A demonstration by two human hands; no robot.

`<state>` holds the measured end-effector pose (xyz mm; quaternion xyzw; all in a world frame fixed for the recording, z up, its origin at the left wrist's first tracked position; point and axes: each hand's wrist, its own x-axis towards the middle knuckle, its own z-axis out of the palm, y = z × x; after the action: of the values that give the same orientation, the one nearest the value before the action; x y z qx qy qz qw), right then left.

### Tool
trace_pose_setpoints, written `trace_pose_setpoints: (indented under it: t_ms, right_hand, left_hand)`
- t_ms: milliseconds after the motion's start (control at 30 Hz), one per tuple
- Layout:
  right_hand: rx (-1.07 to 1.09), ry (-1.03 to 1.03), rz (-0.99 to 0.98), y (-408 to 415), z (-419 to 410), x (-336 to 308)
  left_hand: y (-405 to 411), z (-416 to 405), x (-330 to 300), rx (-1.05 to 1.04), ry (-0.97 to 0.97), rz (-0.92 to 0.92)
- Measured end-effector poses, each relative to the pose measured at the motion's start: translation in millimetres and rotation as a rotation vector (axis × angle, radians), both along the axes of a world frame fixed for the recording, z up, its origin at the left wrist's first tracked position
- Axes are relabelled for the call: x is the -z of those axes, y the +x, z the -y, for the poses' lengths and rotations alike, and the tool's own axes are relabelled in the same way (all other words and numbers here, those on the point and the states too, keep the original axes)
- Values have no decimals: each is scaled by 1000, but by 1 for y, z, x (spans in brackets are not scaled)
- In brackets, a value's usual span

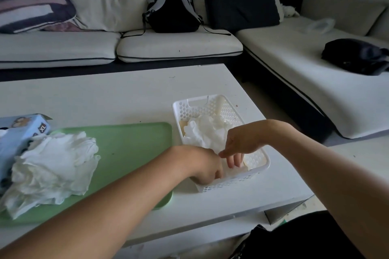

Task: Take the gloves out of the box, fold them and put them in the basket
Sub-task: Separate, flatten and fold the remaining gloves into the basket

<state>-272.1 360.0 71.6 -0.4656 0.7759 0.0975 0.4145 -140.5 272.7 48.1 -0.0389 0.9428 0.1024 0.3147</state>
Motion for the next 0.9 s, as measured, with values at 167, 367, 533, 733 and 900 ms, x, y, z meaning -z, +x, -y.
trace_pose_setpoints:
  t_ms: [167, 367, 533, 733, 900]
  right_hand:
    - [70, -383, -84, -13, 13, 5]
    - [-19, -324, -201, -19, 34, 39]
    - [-113, -227, -321, -16, 43, 47]
    - [-132, -352, -361, -6, 40, 19]
    - [-67, -109, 29, -6, 31, 29]
  left_hand:
    - [-10, -4, -3, -6, 7, 40]
    - [-14, -2, 5, -105, 49, -28]
    - [-14, -9, 15, -117, -105, -117]
    - [-14, -4, 15, -59, -332, -209]
    - [-14, -2, 14, -21, -401, -116]
